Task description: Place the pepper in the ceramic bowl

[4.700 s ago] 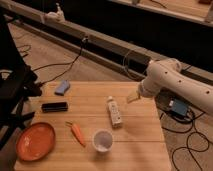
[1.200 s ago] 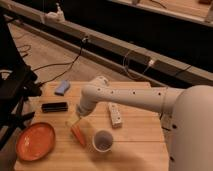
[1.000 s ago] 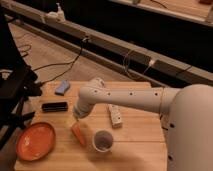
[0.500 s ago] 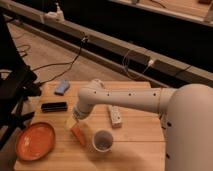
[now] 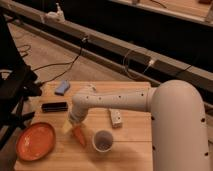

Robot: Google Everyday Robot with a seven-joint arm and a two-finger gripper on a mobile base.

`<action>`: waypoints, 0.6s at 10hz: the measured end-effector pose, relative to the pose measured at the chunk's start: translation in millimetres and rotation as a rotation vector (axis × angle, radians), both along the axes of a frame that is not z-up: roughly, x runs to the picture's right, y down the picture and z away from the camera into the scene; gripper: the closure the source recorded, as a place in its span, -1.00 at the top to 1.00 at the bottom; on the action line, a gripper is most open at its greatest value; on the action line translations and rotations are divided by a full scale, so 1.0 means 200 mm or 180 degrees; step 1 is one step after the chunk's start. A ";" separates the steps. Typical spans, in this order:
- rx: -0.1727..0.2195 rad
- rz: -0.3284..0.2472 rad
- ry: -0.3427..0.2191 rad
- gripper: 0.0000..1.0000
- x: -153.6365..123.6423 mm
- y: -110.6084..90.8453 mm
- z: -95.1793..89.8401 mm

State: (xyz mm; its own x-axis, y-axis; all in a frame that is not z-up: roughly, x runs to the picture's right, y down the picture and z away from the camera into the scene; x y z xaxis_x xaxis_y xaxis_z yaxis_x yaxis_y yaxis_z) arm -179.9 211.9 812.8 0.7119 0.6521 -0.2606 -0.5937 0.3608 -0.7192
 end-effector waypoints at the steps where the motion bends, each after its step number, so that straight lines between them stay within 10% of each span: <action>1: -0.0033 -0.0007 -0.0006 0.60 -0.02 0.03 0.01; 6: -0.0198 -0.0055 -0.0041 -0.24 -0.10 0.12 0.02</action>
